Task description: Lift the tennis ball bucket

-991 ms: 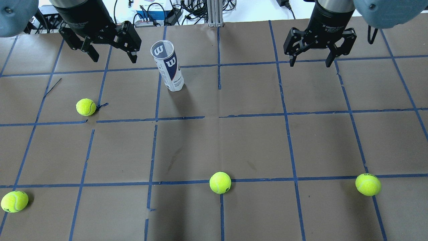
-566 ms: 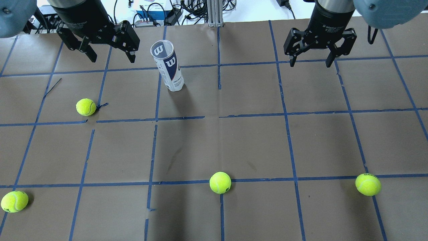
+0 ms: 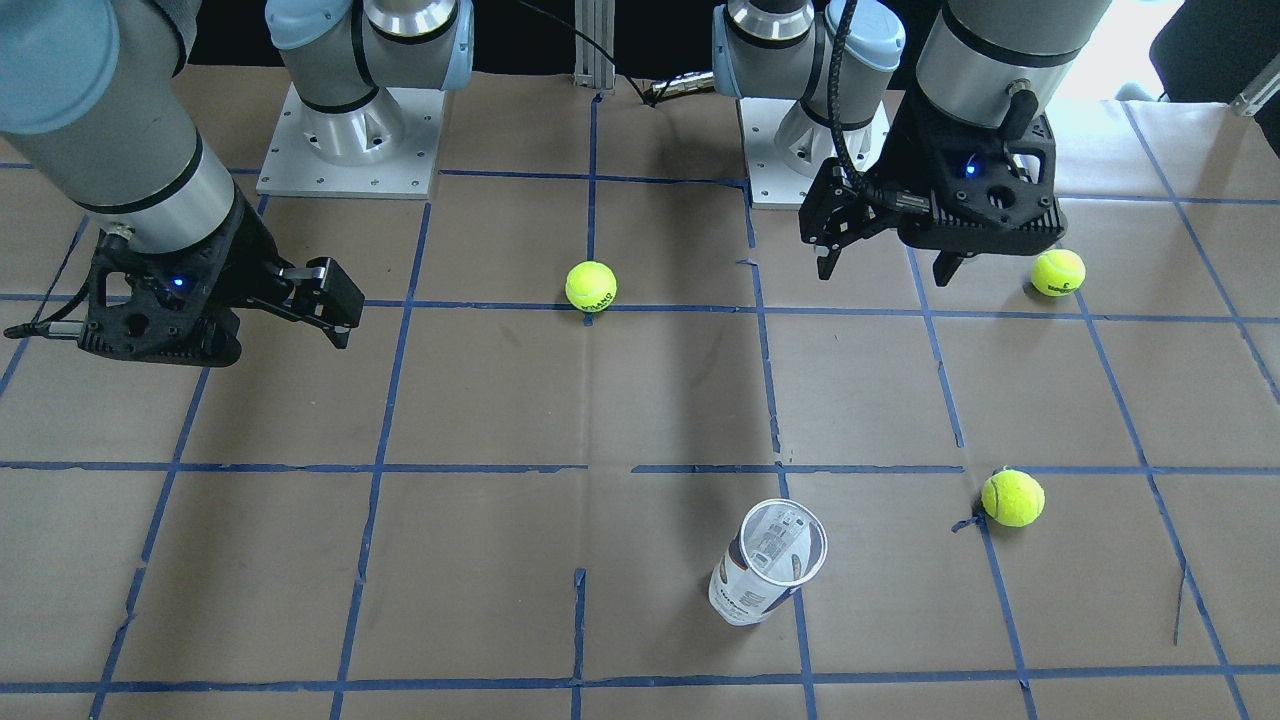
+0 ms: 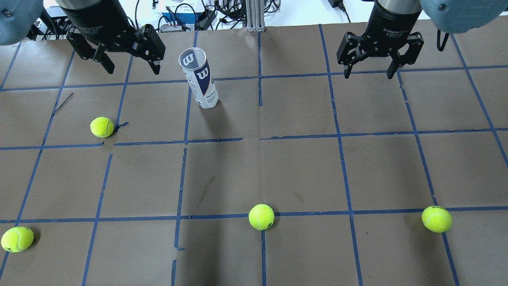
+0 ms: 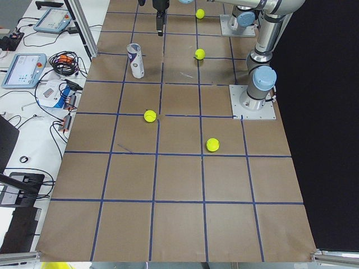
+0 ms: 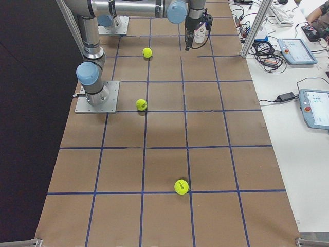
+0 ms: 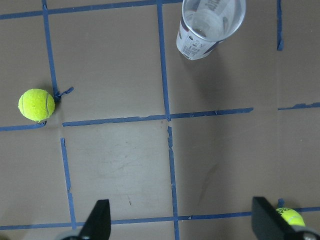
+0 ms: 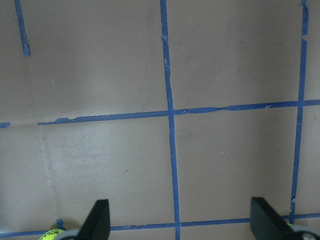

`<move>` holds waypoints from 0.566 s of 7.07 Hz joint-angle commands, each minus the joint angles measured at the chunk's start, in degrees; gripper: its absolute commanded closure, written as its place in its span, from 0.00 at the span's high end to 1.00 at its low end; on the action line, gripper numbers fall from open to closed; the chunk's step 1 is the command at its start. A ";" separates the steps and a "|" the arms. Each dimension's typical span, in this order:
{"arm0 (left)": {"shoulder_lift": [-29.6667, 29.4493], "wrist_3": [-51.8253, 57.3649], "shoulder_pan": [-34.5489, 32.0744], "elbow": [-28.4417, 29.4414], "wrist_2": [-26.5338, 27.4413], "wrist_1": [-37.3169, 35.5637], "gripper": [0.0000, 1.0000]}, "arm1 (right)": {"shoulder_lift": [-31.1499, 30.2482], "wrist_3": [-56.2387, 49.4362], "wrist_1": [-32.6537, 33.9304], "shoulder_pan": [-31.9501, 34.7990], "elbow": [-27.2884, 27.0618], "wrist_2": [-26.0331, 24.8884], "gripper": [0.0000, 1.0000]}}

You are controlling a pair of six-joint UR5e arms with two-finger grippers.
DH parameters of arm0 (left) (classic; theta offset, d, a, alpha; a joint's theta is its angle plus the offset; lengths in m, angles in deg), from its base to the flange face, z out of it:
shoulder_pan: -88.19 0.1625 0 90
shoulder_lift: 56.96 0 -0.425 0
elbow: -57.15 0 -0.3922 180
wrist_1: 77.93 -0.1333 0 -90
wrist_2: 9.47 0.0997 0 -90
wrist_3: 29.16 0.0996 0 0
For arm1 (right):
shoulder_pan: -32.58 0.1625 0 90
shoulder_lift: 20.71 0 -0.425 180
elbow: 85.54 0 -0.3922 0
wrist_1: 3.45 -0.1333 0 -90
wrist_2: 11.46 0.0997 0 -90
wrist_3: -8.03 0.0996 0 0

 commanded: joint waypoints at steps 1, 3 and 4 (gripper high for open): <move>0.00 0.14 0.00 0.06 -0.10 -0.06 1.00 | 0.00 0.03 -0.06 0.00 0.04 -0.14 1.00; 0.00 0.23 0.17 0.06 -0.10 -0.06 1.00 | -0.35 0.03 -0.15 0.00 0.04 -0.14 1.00; 0.00 0.41 0.26 0.06 -0.19 -0.06 1.00 | -0.44 0.03 -0.07 0.00 -0.14 -0.06 1.00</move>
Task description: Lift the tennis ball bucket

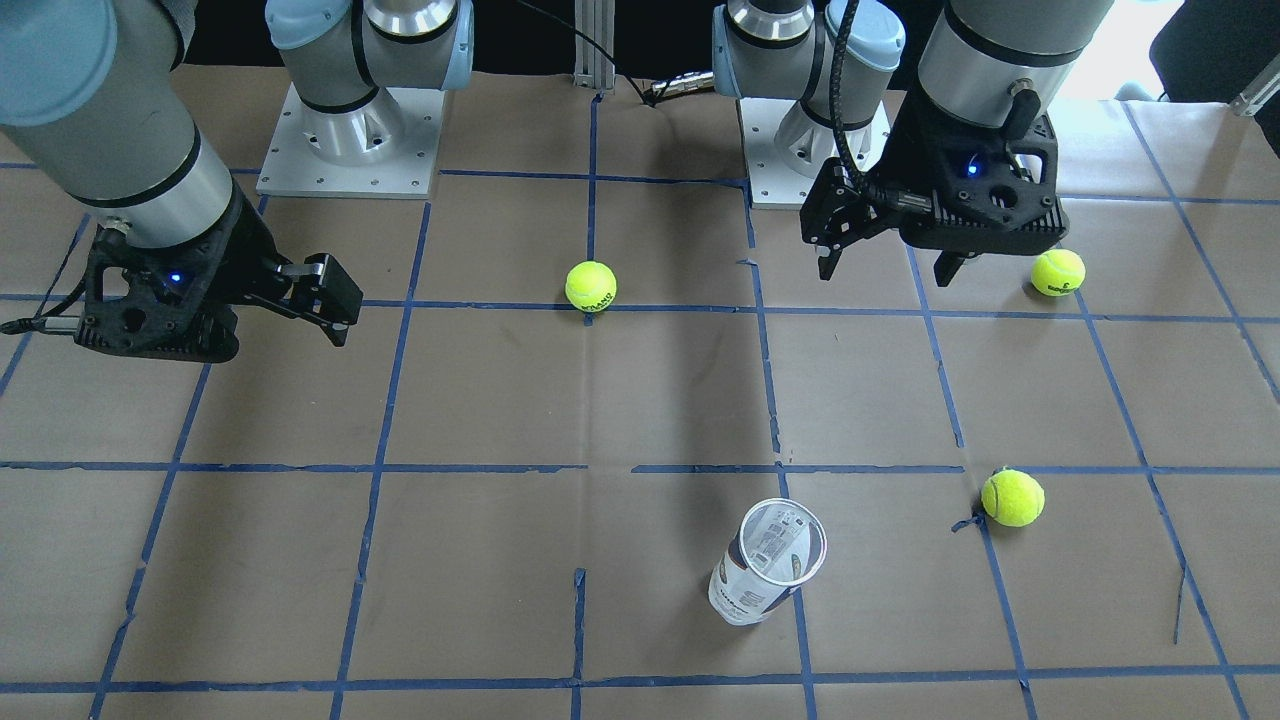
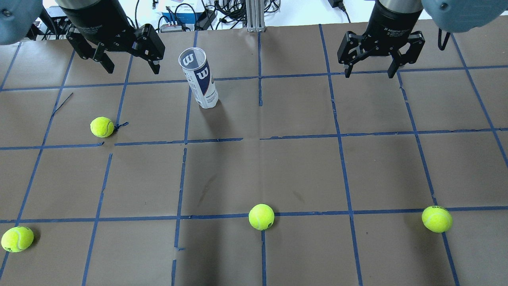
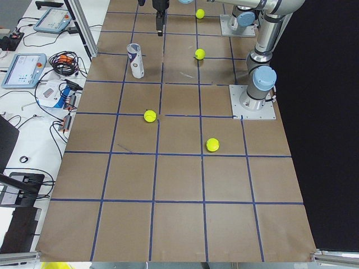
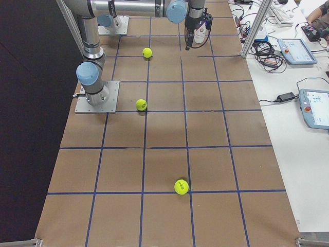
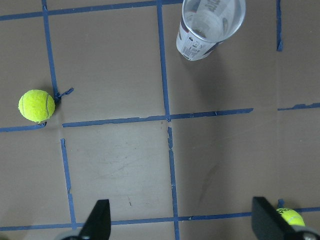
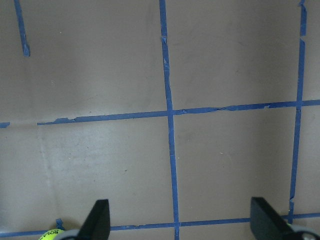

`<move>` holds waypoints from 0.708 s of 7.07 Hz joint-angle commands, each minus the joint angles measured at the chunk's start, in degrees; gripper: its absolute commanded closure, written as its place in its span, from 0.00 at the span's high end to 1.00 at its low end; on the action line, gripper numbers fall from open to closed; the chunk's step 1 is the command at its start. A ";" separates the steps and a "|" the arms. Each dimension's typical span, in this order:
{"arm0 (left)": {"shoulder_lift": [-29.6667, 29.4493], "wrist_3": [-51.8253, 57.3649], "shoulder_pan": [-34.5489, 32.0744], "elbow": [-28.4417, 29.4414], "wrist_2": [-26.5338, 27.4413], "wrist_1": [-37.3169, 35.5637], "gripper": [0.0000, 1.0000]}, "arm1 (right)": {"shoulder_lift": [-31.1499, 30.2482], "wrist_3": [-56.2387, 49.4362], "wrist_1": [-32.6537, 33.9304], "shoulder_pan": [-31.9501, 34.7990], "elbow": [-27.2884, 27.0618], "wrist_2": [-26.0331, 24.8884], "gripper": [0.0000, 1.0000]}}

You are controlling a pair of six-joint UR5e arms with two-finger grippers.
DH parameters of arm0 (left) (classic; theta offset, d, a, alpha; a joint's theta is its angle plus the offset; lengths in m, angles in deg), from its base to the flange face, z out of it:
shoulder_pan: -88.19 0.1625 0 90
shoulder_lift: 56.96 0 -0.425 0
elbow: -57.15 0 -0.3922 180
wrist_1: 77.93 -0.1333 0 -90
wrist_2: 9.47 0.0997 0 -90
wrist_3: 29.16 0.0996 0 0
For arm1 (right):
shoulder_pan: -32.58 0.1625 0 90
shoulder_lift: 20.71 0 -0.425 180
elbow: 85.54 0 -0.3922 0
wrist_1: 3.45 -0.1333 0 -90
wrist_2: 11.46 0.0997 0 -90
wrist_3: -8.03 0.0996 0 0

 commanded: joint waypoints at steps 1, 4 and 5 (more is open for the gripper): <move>0.00 0.08 0.10 0.01 -0.07 0.00 1.00 | -0.16 0.03 0.06 0.00 -0.15 0.05 1.00; 0.09 0.16 0.19 0.01 0.11 0.00 1.00 | -0.16 0.11 0.15 0.00 0.03 0.31 1.00; 0.09 0.08 0.19 0.01 0.11 0.00 1.00 | -0.25 0.11 0.15 0.09 0.20 0.40 1.00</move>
